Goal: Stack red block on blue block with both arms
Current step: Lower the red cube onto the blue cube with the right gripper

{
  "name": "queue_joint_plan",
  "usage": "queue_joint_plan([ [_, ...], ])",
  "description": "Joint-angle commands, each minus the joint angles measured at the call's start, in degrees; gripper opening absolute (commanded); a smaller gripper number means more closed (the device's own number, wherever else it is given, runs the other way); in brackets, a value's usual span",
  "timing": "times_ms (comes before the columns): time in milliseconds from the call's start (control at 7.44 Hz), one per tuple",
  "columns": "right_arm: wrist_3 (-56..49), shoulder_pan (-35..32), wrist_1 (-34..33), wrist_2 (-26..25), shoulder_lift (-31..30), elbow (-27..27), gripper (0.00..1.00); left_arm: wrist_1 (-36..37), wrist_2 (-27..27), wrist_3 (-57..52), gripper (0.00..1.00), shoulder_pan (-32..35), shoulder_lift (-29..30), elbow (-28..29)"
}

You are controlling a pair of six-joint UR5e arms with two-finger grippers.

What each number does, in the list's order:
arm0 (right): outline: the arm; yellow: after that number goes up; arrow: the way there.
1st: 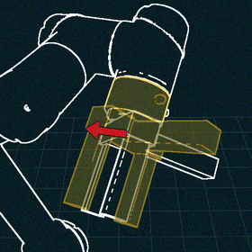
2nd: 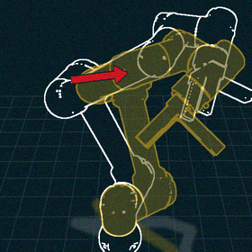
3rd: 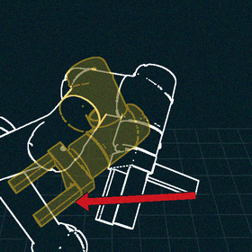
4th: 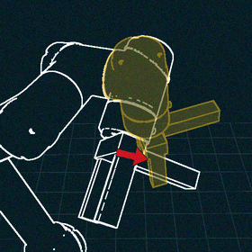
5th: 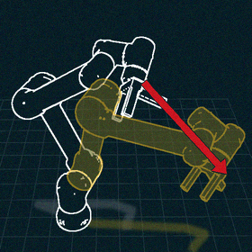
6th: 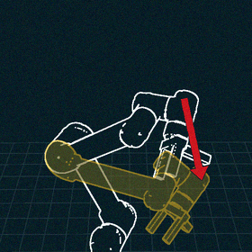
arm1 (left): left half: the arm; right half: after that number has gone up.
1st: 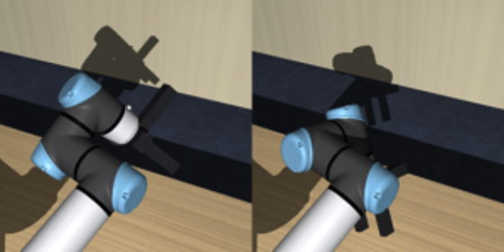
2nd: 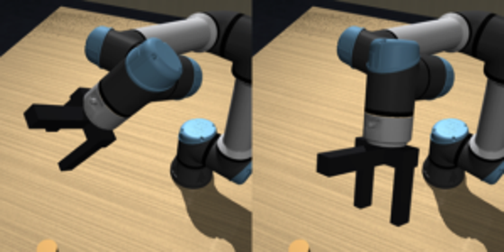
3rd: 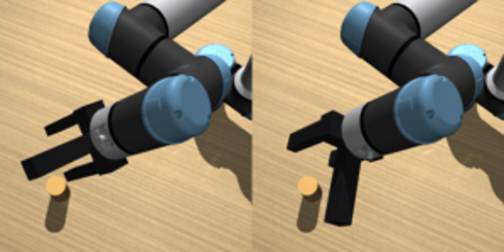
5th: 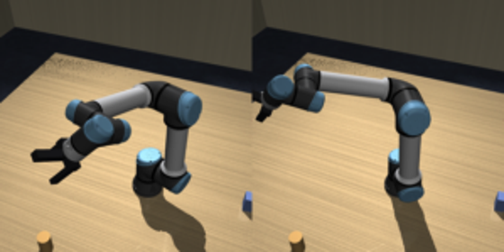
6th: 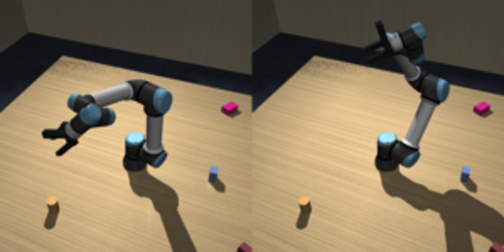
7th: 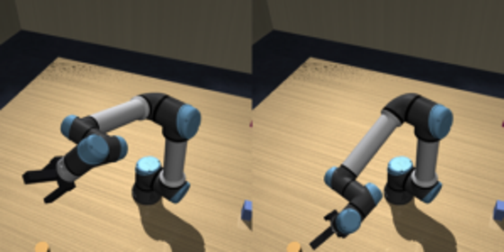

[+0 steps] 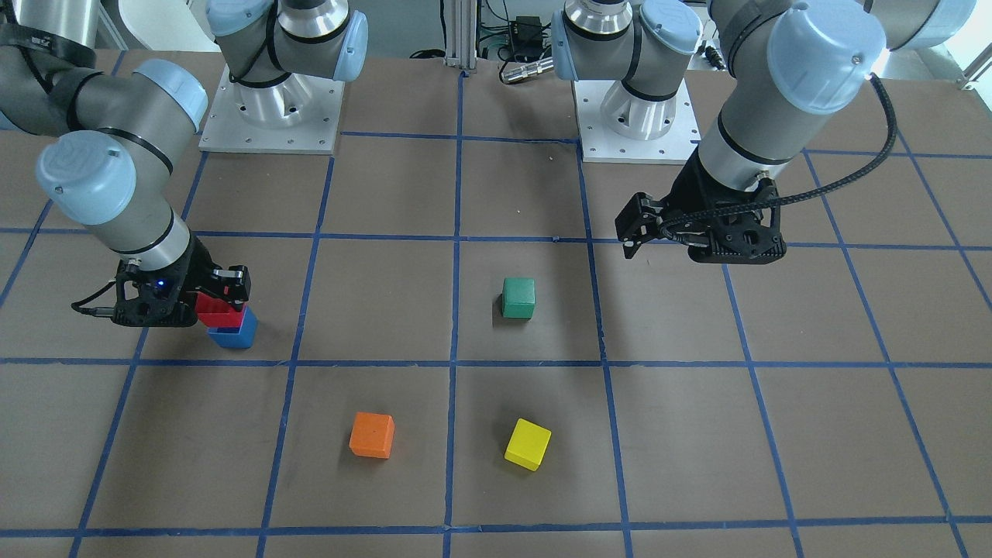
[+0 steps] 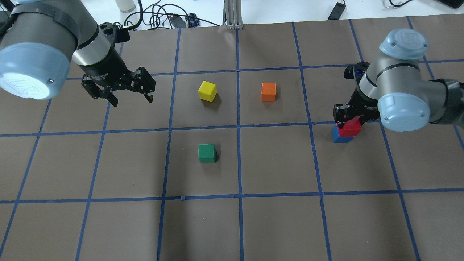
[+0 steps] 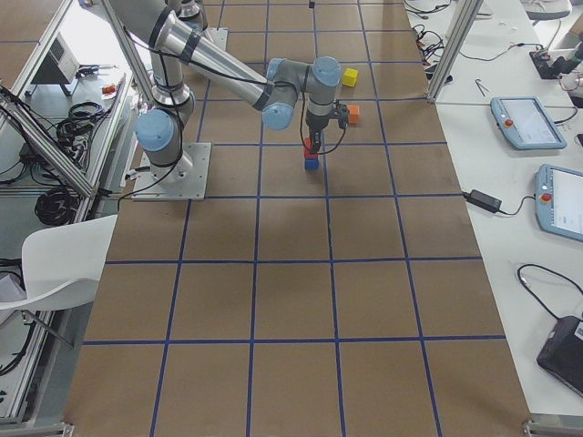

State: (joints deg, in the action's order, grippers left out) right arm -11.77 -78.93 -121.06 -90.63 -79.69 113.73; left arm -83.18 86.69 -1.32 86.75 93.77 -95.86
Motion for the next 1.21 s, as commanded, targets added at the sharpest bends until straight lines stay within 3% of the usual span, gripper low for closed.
queue_joint_plan([
  [0,-0.2,0.0,-0.8,-0.1,0.1,0.4,0.00,-0.1,0.0,0.0,1.00,0.0,0.0,0.0],
  [1076,0.1,0.0,-0.9,-1.2,0.1,0.4,0.00,0.0,0.1,-0.1,1.00,0.0,0.1,0.1],
])
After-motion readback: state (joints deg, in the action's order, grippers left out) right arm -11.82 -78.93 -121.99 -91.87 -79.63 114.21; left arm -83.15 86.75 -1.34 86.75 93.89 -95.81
